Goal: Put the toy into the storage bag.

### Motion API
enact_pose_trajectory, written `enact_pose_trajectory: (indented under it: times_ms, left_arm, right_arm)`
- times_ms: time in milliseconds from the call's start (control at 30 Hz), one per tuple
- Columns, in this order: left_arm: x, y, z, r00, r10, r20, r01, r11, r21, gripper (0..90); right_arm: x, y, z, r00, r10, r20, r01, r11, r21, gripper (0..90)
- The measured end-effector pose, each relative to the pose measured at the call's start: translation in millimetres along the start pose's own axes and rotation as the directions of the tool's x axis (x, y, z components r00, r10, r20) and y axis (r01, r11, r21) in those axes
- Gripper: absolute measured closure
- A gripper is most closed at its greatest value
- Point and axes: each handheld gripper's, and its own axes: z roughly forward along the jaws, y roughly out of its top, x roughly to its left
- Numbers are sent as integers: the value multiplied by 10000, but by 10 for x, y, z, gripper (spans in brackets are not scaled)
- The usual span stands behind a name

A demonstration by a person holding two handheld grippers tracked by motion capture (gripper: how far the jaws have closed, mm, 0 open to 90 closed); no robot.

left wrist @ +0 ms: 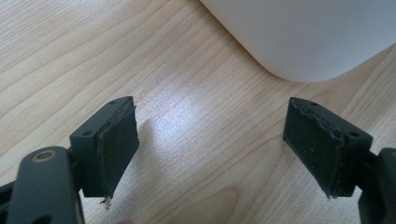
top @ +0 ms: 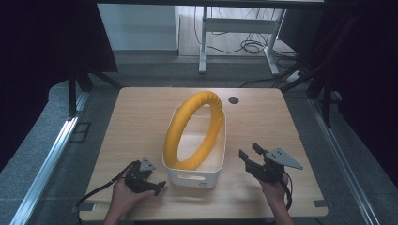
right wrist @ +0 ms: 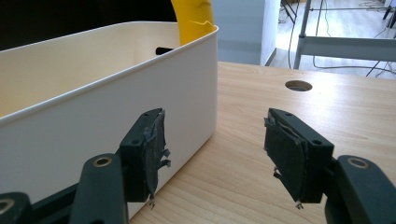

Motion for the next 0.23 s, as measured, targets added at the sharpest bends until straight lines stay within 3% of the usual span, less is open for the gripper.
enact_pose_trajectory:
  times_ms: [233]
  left_arm:
    - [1,2,5,10000,-12,8,12,10000,-15,180]
  right_arm:
    - [10,-9,2,9999,-112,-78,112,9999,-22,380]
